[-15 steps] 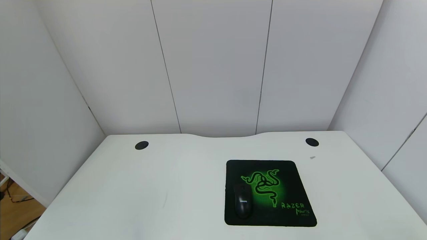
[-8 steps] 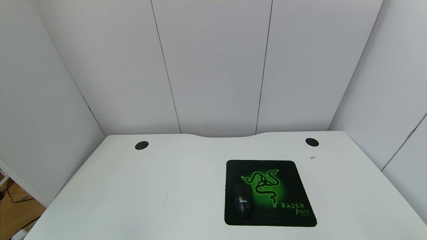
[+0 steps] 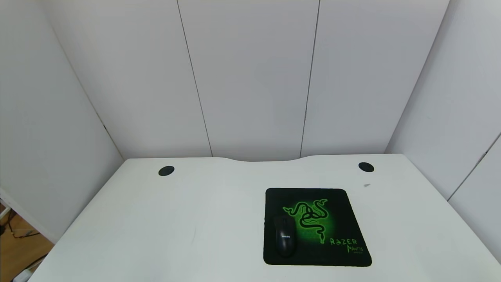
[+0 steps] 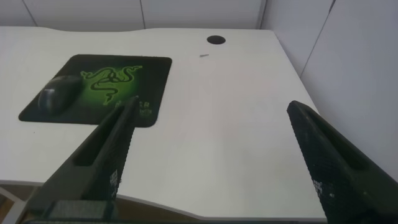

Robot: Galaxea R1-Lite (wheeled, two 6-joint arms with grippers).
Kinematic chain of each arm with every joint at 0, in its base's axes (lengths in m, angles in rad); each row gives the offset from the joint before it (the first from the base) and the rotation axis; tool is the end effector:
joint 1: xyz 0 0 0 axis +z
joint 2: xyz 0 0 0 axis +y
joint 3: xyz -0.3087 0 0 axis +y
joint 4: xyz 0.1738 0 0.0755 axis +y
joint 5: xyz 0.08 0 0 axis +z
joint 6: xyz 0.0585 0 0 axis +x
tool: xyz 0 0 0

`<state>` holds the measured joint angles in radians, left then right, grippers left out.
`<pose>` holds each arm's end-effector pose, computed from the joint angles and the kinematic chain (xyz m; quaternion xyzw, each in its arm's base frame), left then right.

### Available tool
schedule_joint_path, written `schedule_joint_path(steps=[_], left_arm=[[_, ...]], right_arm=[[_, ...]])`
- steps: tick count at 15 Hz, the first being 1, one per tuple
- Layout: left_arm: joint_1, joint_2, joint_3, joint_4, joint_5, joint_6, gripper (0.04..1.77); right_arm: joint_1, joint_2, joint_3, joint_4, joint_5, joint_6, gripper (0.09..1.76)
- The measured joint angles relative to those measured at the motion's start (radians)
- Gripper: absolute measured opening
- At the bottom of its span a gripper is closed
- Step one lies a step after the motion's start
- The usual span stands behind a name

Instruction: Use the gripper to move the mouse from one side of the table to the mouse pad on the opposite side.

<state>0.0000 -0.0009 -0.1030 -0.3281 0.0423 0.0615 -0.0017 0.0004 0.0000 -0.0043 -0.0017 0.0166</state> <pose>-0.0179 0.0025 0.1508 0.0255 -0.2135 0.0272 0.9762 0.0036 -0.0001 0.0761 0.0083 -0.0020 -0.0017 1.0000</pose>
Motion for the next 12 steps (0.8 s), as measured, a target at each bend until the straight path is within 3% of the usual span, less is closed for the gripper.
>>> schedule_joint_path(steps=[2, 6, 12], left_arm=[[0.0, -0.001, 0.071, 0.057, -0.041, -0.016, 1.72], [0.0, -0.002, 0.101, 0.319, -0.067, -0.024, 1.72], [0.0, -0.002, 0.103, 0.329, -0.063, -0.091, 1.72]], right_arm=[[0.0, 0.0, 0.0, 0.0, 0.0, 0.001, 1.71], [0.0, 0.0, 0.0, 0.0, 0.0, 0.0, 1.71], [0.0, 0.0, 0.0, 0.0, 0.0, 0.0, 1.71]])
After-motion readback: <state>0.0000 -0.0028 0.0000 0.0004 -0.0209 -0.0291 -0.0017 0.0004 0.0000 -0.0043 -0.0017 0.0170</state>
